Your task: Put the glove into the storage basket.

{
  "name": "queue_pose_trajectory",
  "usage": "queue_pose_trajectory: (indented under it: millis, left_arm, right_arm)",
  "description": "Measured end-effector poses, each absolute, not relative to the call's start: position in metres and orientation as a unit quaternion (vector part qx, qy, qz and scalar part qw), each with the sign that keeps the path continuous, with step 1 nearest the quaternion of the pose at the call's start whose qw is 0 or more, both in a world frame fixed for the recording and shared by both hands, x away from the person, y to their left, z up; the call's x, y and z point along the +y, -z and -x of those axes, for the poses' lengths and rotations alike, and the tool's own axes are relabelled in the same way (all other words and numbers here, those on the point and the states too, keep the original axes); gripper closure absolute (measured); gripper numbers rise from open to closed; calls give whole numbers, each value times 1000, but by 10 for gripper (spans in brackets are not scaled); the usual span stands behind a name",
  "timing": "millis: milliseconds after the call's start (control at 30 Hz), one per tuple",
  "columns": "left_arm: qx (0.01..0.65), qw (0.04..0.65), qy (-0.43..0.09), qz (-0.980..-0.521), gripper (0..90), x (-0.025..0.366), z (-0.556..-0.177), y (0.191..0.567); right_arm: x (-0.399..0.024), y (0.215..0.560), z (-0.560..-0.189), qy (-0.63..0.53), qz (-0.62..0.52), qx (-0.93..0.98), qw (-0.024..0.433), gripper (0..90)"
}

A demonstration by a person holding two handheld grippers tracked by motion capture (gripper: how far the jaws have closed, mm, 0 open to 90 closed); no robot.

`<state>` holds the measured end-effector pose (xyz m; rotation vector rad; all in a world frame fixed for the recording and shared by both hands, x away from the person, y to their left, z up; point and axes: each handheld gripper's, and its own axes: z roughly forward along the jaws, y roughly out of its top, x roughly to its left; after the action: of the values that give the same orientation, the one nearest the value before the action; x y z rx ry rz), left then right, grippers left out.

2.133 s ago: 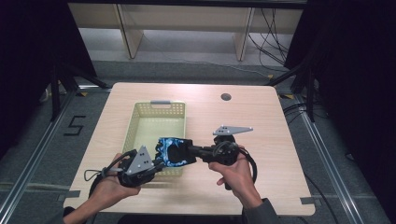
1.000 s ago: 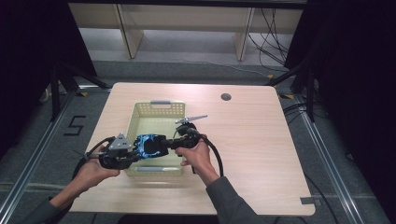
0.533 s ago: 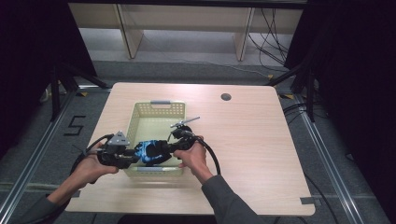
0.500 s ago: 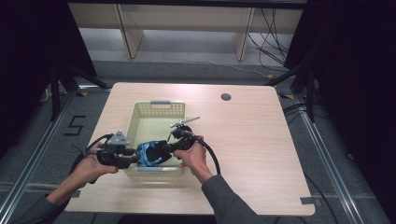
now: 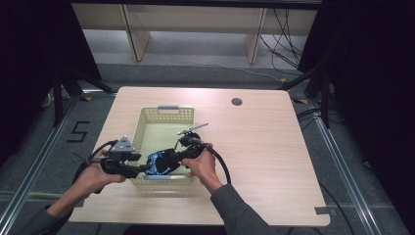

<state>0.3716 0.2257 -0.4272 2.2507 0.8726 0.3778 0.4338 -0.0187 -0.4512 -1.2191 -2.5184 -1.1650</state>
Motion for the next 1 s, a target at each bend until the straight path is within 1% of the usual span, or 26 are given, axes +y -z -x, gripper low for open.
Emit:
queue_pose_trajectory:
  millis: [133,233,267,333,367,400,433,467,600,833,900,1000]
  left_arm:
    - [335,344,-148,-864,398,225,-370,425]
    - [333,343,-151,-865,389,224,-369,424]
    - [338,342,-144,-865,389,223,-367,424]
    - [334,346,-151,-864,387,222,-367,423]
    - [333,346,-156,-864,383,222,-367,423]
    - [329,345,-155,-865,382,221,-367,423]
    - [340,345,-149,-862,378,220,-365,423]
    - [332,345,-154,-864,372,220,-366,423]
    - [334,349,-152,-862,358,218,-365,421]
    - [336,361,-152,-856,335,215,-360,415]
    - [334,370,-151,-854,324,214,-358,414]
    - [332,387,-137,-849,312,211,-354,412]
  right_arm:
    - [-19,451,-434,380,399,-833,48,862]
    - [-20,451,-434,380,390,-838,42,853]
    - [-20,451,-434,378,390,-839,42,837]
    - [-19,450,-432,362,406,-838,49,806]
    - [-20,450,-433,363,397,-842,36,797]
    - [-20,448,-432,357,400,-843,34,779]
    - [-20,449,-434,365,387,-847,19,740]
    - [-21,447,-434,359,397,-845,19,708]
    - [-21,440,-434,371,397,-840,1,680]
    - [-29,427,-431,395,382,-835,-4,612]
    - [-31,425,-429,404,380,-832,-10,585]
    - [-37,421,-427,412,370,-833,-7,529]
